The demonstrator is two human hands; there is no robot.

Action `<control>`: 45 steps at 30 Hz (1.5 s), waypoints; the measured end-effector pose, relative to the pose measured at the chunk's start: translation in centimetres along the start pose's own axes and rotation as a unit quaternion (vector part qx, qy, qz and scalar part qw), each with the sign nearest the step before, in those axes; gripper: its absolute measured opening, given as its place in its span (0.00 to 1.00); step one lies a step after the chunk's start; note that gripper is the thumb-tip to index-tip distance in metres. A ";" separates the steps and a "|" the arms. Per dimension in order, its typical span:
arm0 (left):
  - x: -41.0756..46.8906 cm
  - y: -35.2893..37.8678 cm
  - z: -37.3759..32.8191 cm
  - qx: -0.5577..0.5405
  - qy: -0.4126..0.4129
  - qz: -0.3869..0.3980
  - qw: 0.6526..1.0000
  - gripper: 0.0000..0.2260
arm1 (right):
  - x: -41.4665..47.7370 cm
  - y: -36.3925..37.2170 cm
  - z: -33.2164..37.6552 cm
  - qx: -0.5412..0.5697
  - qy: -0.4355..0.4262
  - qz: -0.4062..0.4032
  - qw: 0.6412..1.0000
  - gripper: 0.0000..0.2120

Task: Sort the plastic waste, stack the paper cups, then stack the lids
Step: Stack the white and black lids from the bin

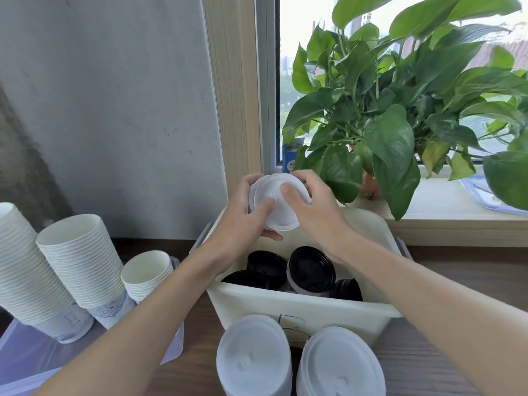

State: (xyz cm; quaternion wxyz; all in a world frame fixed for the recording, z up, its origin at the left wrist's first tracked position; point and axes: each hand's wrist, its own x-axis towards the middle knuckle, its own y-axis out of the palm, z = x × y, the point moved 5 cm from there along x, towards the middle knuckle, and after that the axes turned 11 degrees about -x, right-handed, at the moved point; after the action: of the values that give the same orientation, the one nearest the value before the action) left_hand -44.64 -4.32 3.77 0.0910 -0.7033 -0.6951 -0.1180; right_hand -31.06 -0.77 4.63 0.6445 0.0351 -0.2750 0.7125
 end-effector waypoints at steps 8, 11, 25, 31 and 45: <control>-0.2 0.2 0.1 0.018 0.017 0.014 1.000 0.10 | -0.1 0.8 -0.2 -0.045 -0.026 0.040 0.998 0.09; -0.1 -0.1 0.1 0.019 0.026 -0.007 0.999 0.08 | -0.1 0.8 0.2 -0.039 -0.038 0.040 0.998 0.08; -0.3 -0.1 -0.5 0.009 0.040 0.004 0.999 0.10 | -0.5 1.0 0.4 -0.072 -0.064 0.034 0.995 0.05; -0.3 -0.1 -0.1 0.019 0.027 0.009 0.999 0.11 | -0.2 0.6 0.1 -0.086 -0.059 0.020 0.994 0.13; -0.1 -0.8 0.6 0.107 -0.007 -0.045 0.993 0.11 | -0.1 -0.2 -3.1 -0.147 0.025 0.166 0.975 0.19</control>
State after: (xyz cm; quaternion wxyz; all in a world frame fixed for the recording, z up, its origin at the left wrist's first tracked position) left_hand -45.46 -4.28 3.13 0.1558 -0.6583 -0.7353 -0.0417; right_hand -29.95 0.49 2.06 0.5225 -0.1240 -0.3621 0.7619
